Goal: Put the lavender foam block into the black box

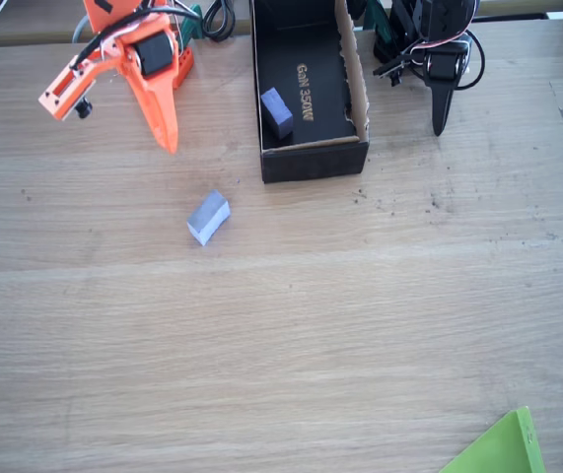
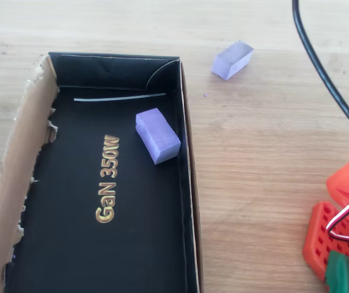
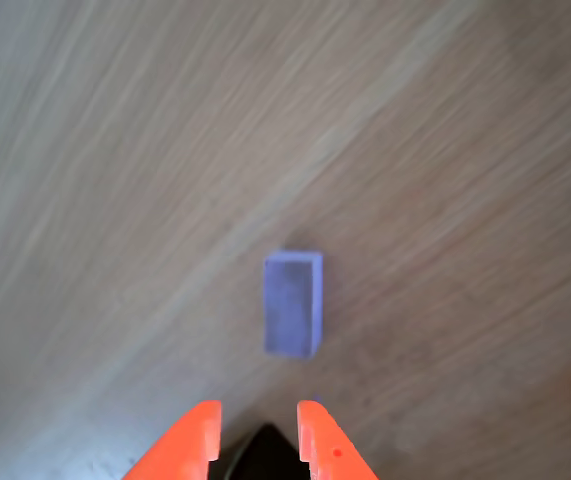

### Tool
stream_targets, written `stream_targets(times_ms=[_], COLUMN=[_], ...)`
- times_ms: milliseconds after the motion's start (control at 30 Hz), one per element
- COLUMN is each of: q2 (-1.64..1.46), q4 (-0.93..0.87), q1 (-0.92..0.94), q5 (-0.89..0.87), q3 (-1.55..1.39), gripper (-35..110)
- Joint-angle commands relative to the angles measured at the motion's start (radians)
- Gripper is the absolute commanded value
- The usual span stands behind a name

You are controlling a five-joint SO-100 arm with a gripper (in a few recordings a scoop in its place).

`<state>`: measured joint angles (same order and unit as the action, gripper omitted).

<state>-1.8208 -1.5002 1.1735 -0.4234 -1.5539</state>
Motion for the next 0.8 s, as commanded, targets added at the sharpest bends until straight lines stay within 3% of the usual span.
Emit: stream_targets(times_ms=[0, 100, 400, 767], q2=[0.014, 0.069, 0.236, 0.356], q4=[-0.026, -0.058, -0.268, -0.319], q1=[-0.002, -0.021, -0.066, -0.040], q5=[0.009, 0.011, -0.083, -0.110], q3=[0.095, 0.160, 0.353, 0.362], gripper=[0, 4, 35, 36])
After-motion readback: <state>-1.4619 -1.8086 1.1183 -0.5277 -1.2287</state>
